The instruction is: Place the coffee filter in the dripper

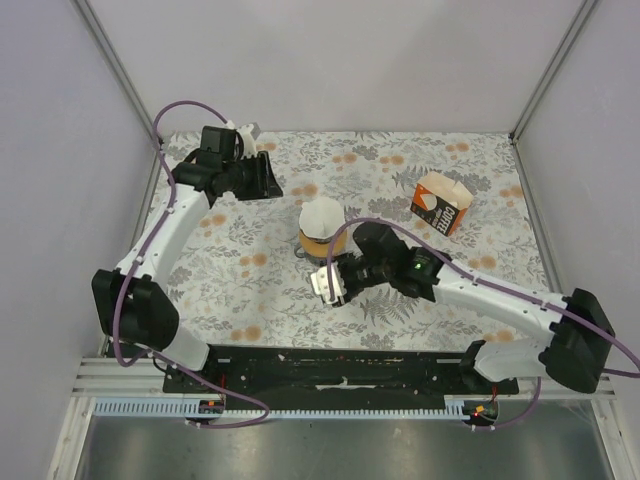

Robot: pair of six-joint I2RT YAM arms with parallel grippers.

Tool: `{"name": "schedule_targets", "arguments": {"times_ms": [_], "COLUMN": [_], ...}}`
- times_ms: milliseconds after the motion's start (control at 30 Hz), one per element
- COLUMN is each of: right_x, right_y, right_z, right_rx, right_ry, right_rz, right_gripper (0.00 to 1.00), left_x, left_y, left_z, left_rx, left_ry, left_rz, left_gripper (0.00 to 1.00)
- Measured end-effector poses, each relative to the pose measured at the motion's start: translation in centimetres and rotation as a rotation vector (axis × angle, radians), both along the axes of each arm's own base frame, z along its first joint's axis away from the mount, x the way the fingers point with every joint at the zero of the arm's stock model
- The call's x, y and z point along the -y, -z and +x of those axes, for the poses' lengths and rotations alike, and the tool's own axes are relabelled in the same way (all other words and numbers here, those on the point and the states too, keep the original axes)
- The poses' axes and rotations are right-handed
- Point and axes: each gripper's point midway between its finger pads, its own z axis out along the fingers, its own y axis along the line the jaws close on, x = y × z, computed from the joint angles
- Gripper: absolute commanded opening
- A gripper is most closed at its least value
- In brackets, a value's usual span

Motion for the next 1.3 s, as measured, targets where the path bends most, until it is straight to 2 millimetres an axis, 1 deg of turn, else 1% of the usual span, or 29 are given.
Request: {"name": "schedule_targets", "arguments": {"times_ms": [67, 167, 300, 400, 467, 500, 667, 733, 833, 933, 1033, 1133, 1200, 1300], "right_x": [-0.4, -1.3, -1.8, -1.5, -1.4, -1.3, -0.9, -0.7, -0.9, -0.9, -0.4, 0.5, 1.2, 3.0], "right_y": [2.1, 5.1, 8.8, 11.8, 13.1, 13.8, 15.9, 16.4, 16.2, 16.0, 15.7, 14.7, 14.0, 13.4], "right_z": [-0.4, -0.2, 1.2, 2.4, 3.3, 4.0, 6.5, 6.9, 7.2, 7.1, 6.3, 5.3, 4.7, 3.3], "right_rx": [0.042, 0.111, 0.22, 0.289, 0.331, 0.364, 0.46, 0.479, 0.5, 0.503, 0.481, 0.442, 0.423, 0.381], "right_ry": [-0.072, -0.147, -0.183, -0.191, -0.188, -0.18, -0.145, -0.139, -0.132, -0.131, -0.129, -0.108, -0.089, -0.056], "right_rz": [-0.051, -0.127, -0.234, -0.325, -0.371, -0.397, -0.489, -0.515, -0.511, -0.509, -0.506, -0.484, -0.466, -0.452], "right_gripper": [0.55, 0.56, 0.56, 0.55, 0.54, 0.54, 0.52, 0.52, 0.55, 0.59, 0.65, 0.68, 0.71, 0.74], "left_x": [-0.5, -1.1, -1.7, -2.1, -2.3, -2.4, -2.6, -2.6, -2.6, -3.0, -4.1, -5.8, -7.0, -8.6], "left_y": [-0.4, -0.7, -0.5, -0.1, 0.2, 0.2, 0.1, 0.2, 0.6, 2.0, 4.5, 7.7, 9.3, 11.5], "left_z": [0.0, -0.1, -0.1, -0.2, -0.2, -0.1, 0.0, 0.0, -0.2, -0.2, -0.2, -0.6, -0.7, -0.9], "left_rx": [0.012, 0.019, 0.018, 0.008, 0.003, 0.003, 0.007, 0.013, 0.017, 0.02, 0.014, -0.006, -0.008, 0.001], "left_ry": [-0.012, -0.026, -0.039, -0.048, -0.052, -0.055, -0.057, -0.053, -0.042, -0.038, -0.049, -0.073, -0.09, -0.111], "left_rz": [-0.003, -0.005, -0.005, -0.003, -0.002, -0.002, -0.006, -0.006, 0.001, 0.024, 0.066, 0.116, 0.147, 0.186], "left_gripper": [0.53, 0.53, 0.53, 0.53, 0.53, 0.53, 0.54, 0.53, 0.53, 0.54, 0.54, 0.54, 0.55, 0.56]}}
